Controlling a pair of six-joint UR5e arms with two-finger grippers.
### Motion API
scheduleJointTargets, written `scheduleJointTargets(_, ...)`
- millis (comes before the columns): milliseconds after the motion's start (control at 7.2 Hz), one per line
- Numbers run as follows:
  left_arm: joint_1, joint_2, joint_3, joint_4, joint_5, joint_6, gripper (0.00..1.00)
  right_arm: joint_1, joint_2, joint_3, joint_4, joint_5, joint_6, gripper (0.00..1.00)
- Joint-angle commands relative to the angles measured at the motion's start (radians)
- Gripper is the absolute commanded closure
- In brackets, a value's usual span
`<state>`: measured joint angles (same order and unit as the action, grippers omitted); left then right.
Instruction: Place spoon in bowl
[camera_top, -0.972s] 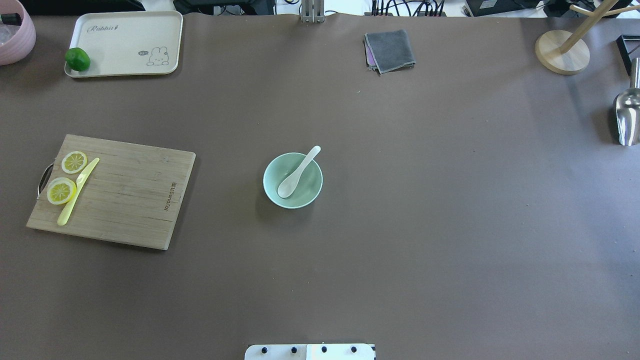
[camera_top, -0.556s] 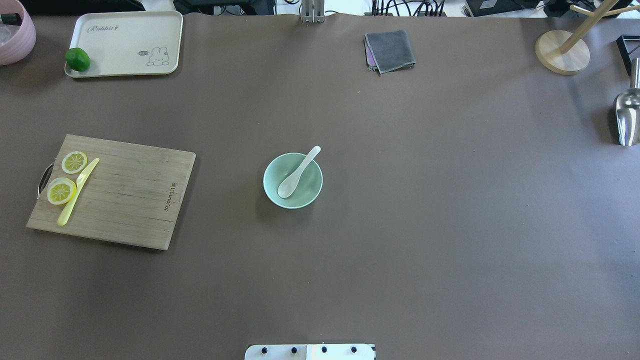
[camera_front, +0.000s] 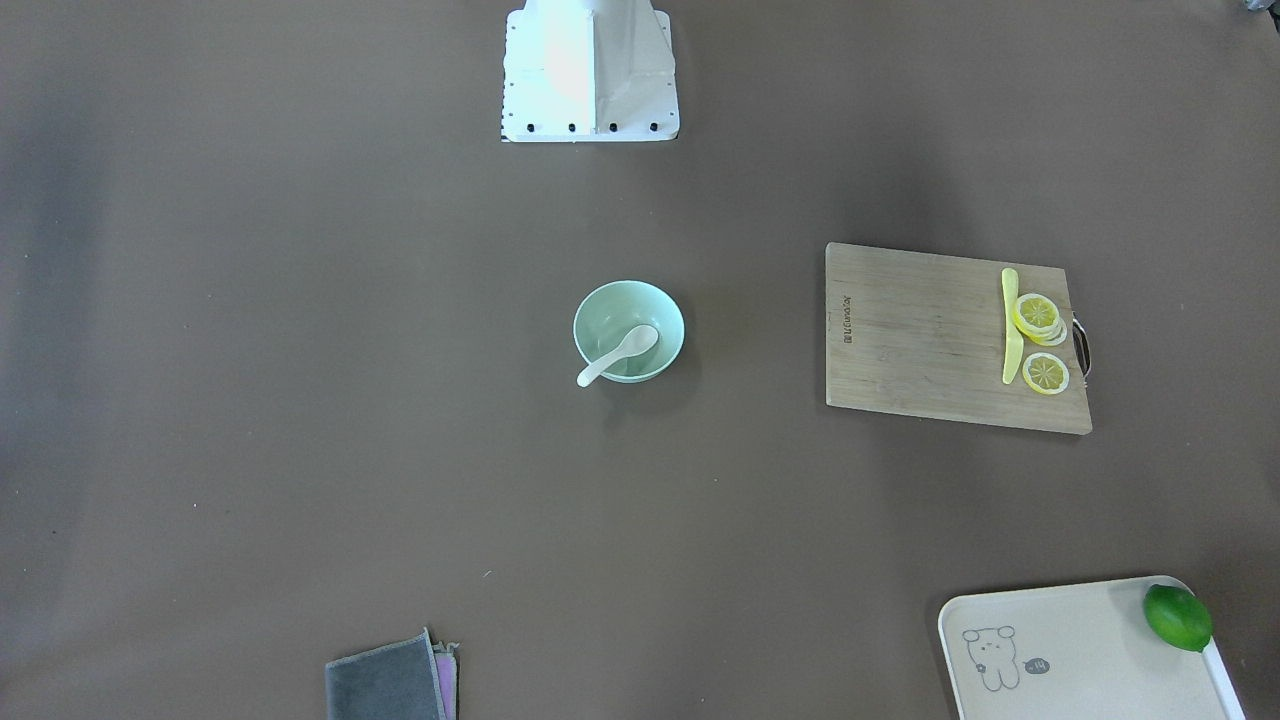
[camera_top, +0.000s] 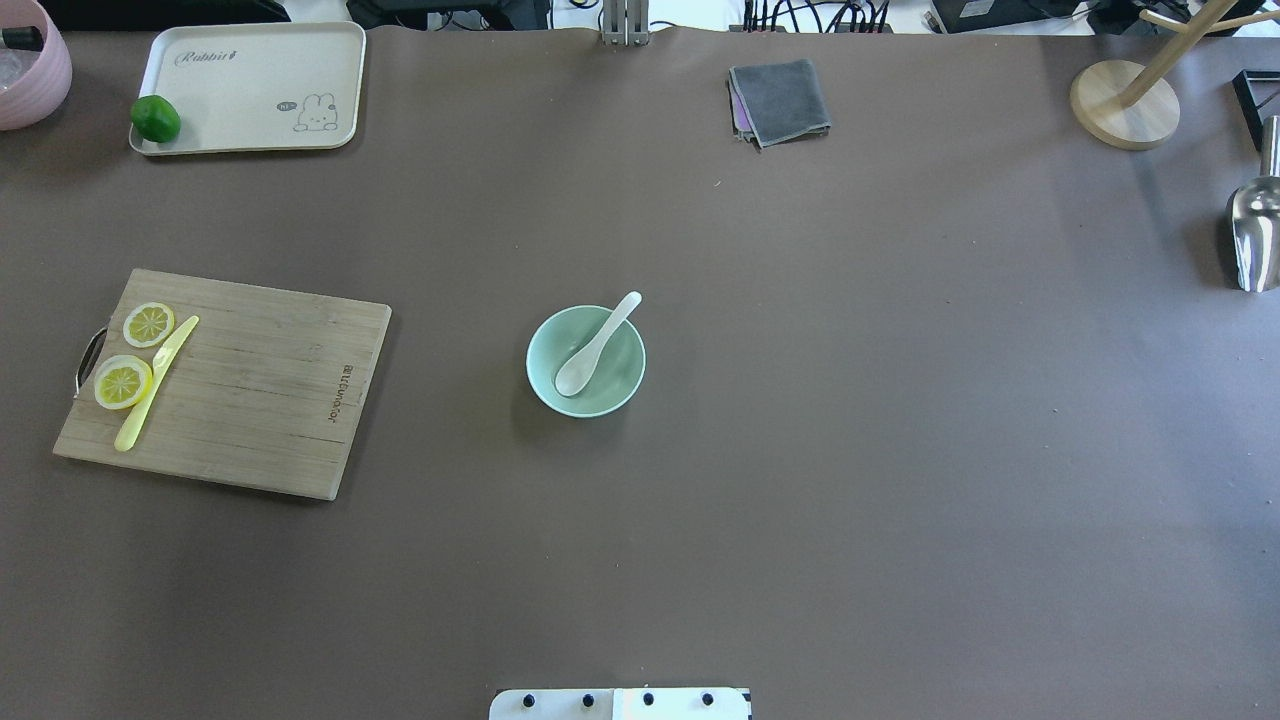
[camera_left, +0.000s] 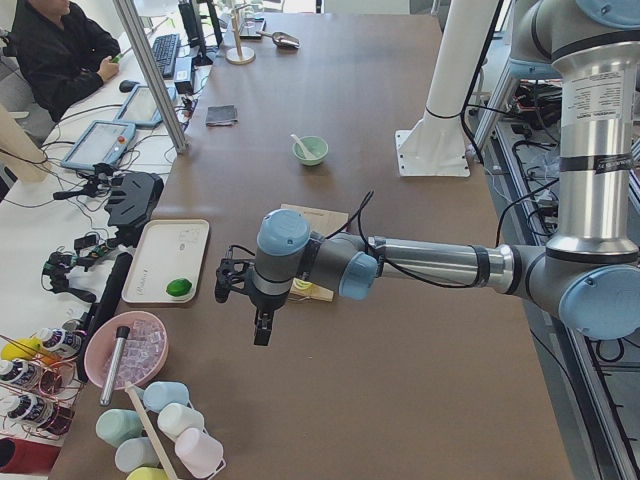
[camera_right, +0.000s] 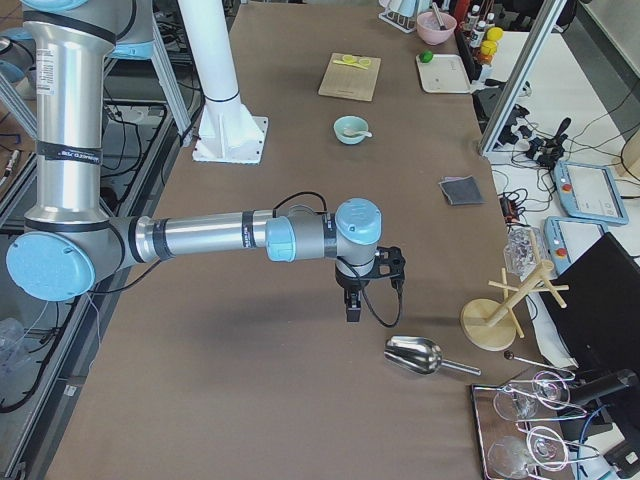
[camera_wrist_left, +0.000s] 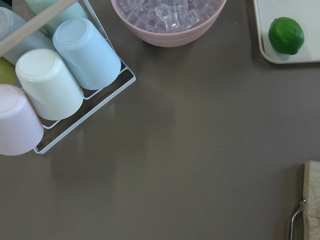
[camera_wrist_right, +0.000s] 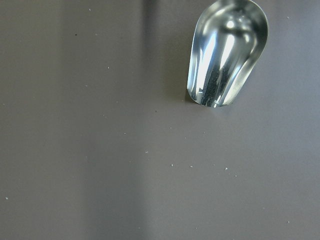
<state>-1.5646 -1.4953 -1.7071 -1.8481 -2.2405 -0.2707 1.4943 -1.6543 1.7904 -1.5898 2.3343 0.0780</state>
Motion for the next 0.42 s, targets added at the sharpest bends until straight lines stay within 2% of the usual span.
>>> scheduleJointTargets(0, 0.000, 0.001, 0.020, 0.000, -0.002, -0.001, 0.02, 0.000, 0.018, 0.000, -0.018, -0.004, 0.000, 0.00)
scheduleJointTargets(278, 0.000, -0.002, 0.023, 0.000, -0.001, -0.001, 0.02, 0.000, 0.018, 0.000, -0.016, -0.004, 0.000, 0.00)
